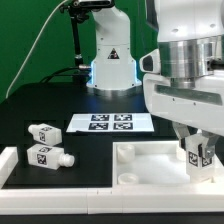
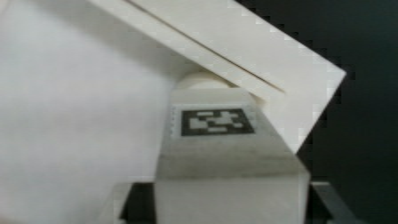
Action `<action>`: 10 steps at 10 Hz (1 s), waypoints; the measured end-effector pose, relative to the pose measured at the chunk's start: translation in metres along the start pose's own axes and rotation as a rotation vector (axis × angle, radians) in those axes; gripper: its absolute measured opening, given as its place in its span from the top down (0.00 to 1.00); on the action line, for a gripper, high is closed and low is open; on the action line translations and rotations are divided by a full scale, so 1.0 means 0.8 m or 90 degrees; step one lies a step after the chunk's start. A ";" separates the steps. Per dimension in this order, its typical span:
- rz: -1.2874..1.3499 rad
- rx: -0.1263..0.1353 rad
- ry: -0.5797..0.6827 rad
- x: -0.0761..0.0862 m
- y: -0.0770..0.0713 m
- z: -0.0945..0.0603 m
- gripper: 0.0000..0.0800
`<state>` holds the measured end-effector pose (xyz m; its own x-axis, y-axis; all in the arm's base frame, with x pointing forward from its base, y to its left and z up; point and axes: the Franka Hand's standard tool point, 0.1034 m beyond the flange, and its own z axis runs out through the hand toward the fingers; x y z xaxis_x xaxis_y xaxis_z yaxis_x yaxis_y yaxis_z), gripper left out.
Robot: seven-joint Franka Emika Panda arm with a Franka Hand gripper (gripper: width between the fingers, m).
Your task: Assemble one leg
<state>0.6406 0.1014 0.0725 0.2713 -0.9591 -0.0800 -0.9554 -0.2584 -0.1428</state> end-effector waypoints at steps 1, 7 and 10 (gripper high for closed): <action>0.113 0.010 0.001 -0.002 0.002 0.000 0.64; 0.062 0.010 0.006 -0.010 -0.001 -0.001 0.28; -0.168 0.001 0.005 -0.028 0.001 0.002 0.19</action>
Offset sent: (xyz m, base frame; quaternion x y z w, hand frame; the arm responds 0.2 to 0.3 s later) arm 0.0000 0.0000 0.0000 0.0000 0.0000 0.1296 0.9916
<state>0.6340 0.1226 0.0729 0.5108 -0.8591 -0.0320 -0.8512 -0.5002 -0.1588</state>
